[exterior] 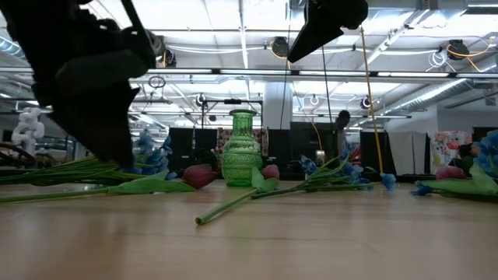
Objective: Sort flowers into vase by color
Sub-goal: Put the left red flower into the yellow vase
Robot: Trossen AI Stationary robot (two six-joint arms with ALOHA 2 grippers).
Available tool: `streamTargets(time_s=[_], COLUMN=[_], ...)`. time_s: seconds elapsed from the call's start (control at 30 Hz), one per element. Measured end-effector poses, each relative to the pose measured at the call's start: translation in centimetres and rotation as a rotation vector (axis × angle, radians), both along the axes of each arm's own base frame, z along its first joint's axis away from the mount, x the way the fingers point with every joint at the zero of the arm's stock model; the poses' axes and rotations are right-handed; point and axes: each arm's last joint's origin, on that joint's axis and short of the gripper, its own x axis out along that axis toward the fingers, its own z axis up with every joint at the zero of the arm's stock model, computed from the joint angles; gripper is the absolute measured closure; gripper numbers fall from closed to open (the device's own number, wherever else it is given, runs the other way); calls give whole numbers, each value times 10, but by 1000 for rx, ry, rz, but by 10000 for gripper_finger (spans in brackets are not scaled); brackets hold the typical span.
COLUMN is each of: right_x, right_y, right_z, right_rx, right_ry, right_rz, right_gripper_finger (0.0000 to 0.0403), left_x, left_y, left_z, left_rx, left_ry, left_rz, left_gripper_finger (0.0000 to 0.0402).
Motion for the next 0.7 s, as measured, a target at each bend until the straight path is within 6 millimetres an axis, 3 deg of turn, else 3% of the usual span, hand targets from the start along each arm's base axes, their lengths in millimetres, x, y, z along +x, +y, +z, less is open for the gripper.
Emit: streamTargets(time_s=[0.47, 0.7], right_x=[0, 0], right_y=[0, 0], right_z=[0, 0], right_rx=[0, 16], right_ry=[4, -6], right_rz=[-1, -17], right_gripper_finger=[211, 211], left_x=[-8, -4], left_y=[2, 0], left_z=[-16, -16], left_rx=[-90, -102], left_ry=[53, 37], left_rz=[-15, -60], left_gripper_finger=[66, 107])
